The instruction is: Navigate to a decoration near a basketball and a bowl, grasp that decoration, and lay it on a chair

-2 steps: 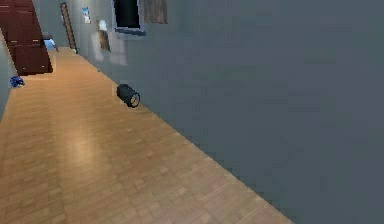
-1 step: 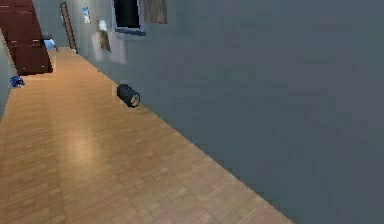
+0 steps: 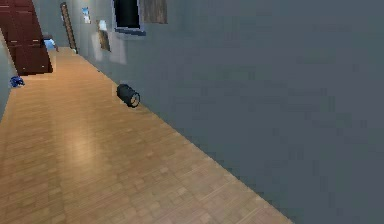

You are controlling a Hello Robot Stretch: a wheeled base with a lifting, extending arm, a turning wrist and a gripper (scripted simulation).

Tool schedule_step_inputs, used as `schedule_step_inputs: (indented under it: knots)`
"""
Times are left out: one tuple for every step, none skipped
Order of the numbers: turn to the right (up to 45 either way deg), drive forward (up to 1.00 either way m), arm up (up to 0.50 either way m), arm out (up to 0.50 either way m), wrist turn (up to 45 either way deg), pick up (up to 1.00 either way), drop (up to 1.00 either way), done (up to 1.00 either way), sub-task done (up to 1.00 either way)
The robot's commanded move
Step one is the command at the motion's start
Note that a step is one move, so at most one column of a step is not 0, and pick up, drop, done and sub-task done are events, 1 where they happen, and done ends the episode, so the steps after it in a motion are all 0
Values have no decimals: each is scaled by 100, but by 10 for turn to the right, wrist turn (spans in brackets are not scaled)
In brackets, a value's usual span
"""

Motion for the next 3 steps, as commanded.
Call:
schedule_step_inputs:
  knots:
    - [0, 0, 10, 0, 0, 0, 0, 0, 0]
    - [0, 0, 12, 0, 0, 0, 0, 0, 0]
    - [0, 0, 0, 0, -450, 0, 0, 0, 0]
